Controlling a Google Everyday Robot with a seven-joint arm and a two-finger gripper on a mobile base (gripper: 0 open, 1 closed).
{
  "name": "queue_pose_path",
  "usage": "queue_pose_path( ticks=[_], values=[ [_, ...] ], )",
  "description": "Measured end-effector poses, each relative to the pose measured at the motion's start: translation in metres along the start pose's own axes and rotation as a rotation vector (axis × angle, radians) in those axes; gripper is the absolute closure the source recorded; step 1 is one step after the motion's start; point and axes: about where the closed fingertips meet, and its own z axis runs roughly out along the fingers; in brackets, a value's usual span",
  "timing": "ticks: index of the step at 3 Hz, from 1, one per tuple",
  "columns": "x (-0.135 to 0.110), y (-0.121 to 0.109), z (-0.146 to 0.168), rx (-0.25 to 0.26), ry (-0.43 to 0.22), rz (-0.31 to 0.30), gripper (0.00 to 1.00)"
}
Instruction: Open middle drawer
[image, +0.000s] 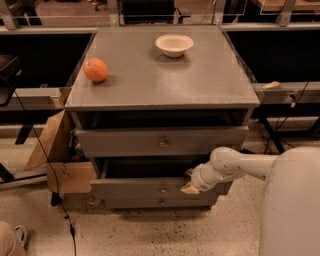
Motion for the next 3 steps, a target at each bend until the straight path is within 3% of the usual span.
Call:
queue_pose_path(
  ticks=[1,2,3],
  values=[
    [-0.0041,-0.0048,-0.0048,0.000,0.000,0.000,0.96],
    [-0.0049,-0.0067,-0.0051,0.000,0.000,0.000,1.00],
    [-0.0049,-0.0067,-0.0051,0.000,0.000,0.000,0.81]
  ],
)
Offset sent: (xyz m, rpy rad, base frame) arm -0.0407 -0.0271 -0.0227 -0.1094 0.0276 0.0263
